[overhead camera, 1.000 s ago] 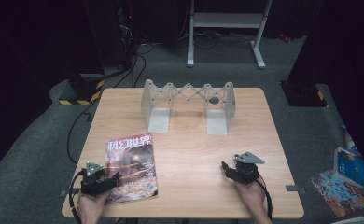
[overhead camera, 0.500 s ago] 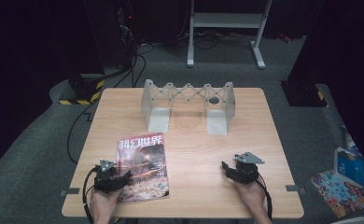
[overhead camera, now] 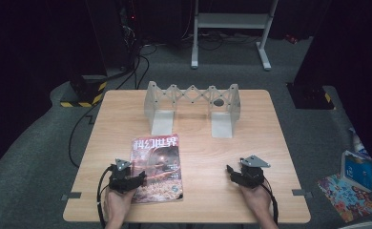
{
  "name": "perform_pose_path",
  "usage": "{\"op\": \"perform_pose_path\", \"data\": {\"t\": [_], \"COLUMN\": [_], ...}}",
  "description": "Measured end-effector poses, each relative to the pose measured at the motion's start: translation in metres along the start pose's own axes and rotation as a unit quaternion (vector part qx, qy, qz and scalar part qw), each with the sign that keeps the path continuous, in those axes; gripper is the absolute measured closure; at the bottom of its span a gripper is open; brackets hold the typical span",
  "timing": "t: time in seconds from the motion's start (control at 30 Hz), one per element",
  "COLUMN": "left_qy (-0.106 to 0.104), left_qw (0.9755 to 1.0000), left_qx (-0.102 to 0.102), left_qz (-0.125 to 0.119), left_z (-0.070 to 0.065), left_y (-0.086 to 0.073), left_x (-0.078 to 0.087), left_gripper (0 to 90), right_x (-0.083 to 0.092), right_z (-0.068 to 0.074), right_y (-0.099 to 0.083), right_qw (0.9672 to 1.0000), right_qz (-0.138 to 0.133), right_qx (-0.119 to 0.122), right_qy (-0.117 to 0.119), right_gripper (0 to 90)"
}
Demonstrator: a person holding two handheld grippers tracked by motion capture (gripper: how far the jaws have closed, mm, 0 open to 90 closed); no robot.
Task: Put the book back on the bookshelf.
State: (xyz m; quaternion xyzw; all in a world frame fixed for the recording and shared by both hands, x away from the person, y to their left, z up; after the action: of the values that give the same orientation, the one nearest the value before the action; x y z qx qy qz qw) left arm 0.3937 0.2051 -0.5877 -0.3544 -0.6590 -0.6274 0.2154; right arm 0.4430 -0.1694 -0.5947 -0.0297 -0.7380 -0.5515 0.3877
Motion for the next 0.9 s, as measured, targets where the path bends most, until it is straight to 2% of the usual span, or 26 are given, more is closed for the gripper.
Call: {"op": "perform_pose_path", "data": {"t": [0.17,0.43,0.9], "left_qy": [-0.009,-0.009,-0.019], "left_qw": [0.9999,0.9999,0.9997], "left_qx": [-0.007,-0.012,-0.015], "left_qz": [-0.003,0.006,0.004], "left_z": [-0.015,-0.025,-0.045], "left_y": [0.006,0.01,0.017], "left_x": [-0.008,-0.012,-0.023], "left_gripper": [34.4,34.4,34.3], "right_x": [0.0,0.0,0.0], "right_z": [0.0,0.0,0.0], "right_y": [0.0,0.0,0.0], "right_qw": [1.0,1.0,1.0], "right_qz": [0.0,0.0,0.0], "right_qx": [-0.001,0.0,-0.001], "right_qy": [0.0,0.0,0.0], "right_gripper": [34.1,34.0,34.0]}}
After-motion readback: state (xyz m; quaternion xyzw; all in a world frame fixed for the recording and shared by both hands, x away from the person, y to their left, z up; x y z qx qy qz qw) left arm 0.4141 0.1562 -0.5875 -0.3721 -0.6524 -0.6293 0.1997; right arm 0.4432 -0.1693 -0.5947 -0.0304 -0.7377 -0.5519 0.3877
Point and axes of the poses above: each handheld gripper's, and its own axes: x roughly backward along the jaws, y roughly out of its top, z roughly to its left, the point moved 10 cm from there along -x, roughly forward along the jaws, and after that the axes turned 5 degrees about x, right-handed, at the moved point
